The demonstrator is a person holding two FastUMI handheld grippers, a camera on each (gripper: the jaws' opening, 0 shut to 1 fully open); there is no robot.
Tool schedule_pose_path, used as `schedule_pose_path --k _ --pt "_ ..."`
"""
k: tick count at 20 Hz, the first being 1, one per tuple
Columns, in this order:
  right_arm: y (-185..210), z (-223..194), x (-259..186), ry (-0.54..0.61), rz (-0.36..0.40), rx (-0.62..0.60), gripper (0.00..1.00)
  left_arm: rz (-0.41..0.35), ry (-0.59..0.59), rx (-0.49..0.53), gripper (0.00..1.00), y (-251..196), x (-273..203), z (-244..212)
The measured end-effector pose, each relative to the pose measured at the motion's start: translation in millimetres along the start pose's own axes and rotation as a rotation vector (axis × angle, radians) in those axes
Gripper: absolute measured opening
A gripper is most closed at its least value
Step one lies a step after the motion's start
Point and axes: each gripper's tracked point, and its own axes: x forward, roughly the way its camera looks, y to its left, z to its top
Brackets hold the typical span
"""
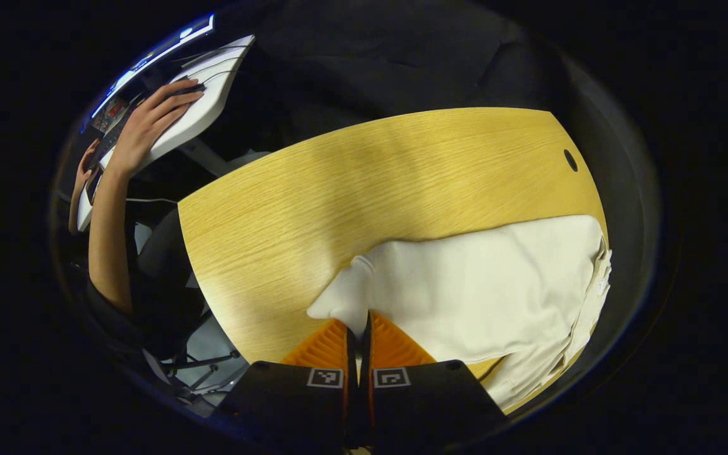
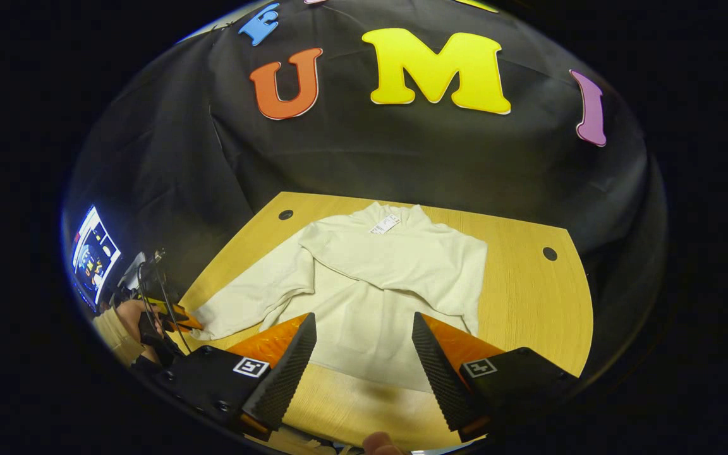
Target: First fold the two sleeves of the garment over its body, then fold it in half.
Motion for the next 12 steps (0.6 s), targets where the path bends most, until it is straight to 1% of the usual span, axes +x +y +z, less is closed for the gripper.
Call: schedule_pose_path --k 2,6,10,12 --pt "-3.4 -1.0 -0.2 0.002 0.001 0.01 0.95 0.005 -0.027 0.03 0.03 -3.9 -8.3 6.3" --pt "-15.0 -0.6 -1.3 0.002 -0.004 0.032 0.95 -0.009 -0.085 0.083 0.03 -28.0 -34.8 22.3" --pt "-31.9 3.2 0.3 -0.007 -0.013 0.06 0.95 -0.084 -0.147 0.163 0.03 -86.1 -70.9 41.3" --pt "-43.2 6.2 0.5 -0.013 -0.021 0.076 0.95 -0.115 -0.179 0.219 0.03 -118.4 -87.5 47.4"
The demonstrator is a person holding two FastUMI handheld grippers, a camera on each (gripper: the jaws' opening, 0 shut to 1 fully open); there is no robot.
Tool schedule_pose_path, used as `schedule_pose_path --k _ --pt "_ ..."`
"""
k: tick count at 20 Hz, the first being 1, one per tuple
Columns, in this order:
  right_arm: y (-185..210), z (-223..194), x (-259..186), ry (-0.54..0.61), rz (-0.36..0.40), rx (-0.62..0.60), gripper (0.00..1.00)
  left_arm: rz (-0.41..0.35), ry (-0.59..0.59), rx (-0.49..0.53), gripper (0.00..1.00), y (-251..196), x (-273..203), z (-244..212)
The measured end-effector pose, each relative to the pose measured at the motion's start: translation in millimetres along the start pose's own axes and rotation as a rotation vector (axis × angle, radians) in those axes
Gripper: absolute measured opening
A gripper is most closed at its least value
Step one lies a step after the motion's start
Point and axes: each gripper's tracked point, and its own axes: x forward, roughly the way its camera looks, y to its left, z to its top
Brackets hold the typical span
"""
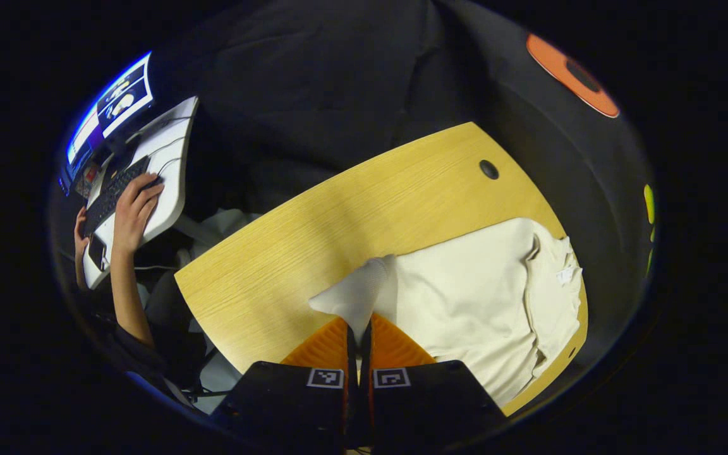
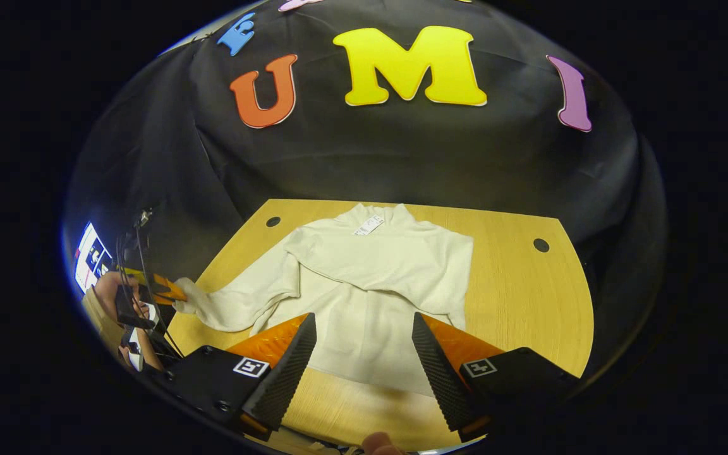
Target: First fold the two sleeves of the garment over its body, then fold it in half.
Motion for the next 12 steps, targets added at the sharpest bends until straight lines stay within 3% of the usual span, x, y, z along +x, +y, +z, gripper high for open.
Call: schedule_pose_path --k 7,12 --pt "-42.7 6.5 -0.9 -0.026 -0.028 0.077 0.95 -0.115 -0.051 0.191 0.03 -128.7 -23.6 11.7" --pt "-82.7 -2.6 -7.9 -0.028 -0.067 0.107 0.95 -0.212 -0.041 0.321 0.03 -228.3 -30.3 -18.9"
